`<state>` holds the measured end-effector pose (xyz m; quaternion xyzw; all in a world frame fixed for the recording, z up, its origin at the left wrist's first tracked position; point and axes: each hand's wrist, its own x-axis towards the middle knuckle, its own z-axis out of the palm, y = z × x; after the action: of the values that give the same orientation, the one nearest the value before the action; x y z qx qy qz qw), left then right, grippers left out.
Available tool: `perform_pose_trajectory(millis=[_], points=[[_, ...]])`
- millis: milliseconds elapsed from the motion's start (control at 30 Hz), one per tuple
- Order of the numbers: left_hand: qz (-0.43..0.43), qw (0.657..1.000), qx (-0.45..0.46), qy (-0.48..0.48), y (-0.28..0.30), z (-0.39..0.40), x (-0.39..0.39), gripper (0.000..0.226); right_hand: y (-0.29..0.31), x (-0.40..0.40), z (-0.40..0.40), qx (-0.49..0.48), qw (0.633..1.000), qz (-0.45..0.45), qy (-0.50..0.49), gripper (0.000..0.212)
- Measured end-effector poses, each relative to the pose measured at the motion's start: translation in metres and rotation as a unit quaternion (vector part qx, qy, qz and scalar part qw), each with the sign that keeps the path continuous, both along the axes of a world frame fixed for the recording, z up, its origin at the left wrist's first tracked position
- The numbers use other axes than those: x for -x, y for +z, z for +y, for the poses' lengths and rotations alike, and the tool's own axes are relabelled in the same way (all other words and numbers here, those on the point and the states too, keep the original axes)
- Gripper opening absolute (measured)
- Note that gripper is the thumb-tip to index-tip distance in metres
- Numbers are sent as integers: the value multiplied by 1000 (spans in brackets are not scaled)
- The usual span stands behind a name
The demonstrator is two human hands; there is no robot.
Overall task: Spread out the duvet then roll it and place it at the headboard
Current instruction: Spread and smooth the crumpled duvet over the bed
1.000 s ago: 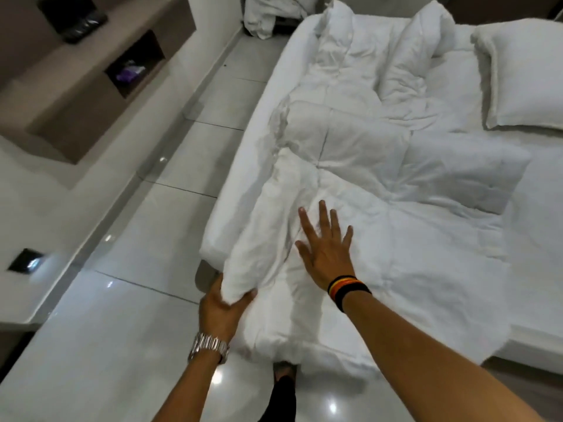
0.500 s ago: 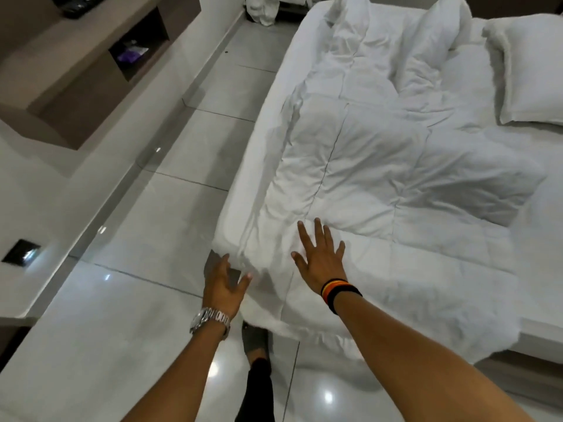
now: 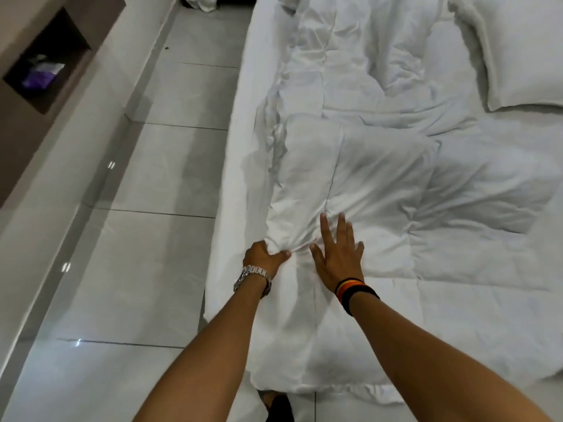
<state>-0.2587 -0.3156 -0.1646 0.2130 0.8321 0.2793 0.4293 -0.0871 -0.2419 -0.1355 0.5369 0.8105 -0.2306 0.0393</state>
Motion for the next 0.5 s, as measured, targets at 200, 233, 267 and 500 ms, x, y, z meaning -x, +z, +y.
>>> perform_pose_trajectory(millis=[200,233,267,500], points=[[68,997,-24,23,25,-51,7,41,0,20,-29,48,999,8,6,71],[76,997,3,1,24,-58,7,44,-2,19,-33,76,997,-5,9,71],[78,997,19,-19,21,-62,9,48,-4,18,-37,95,995,-6,5,71],[-19,991,-97,86,43,60,104,115,32,69,37,-146,963,177,-140,70]])
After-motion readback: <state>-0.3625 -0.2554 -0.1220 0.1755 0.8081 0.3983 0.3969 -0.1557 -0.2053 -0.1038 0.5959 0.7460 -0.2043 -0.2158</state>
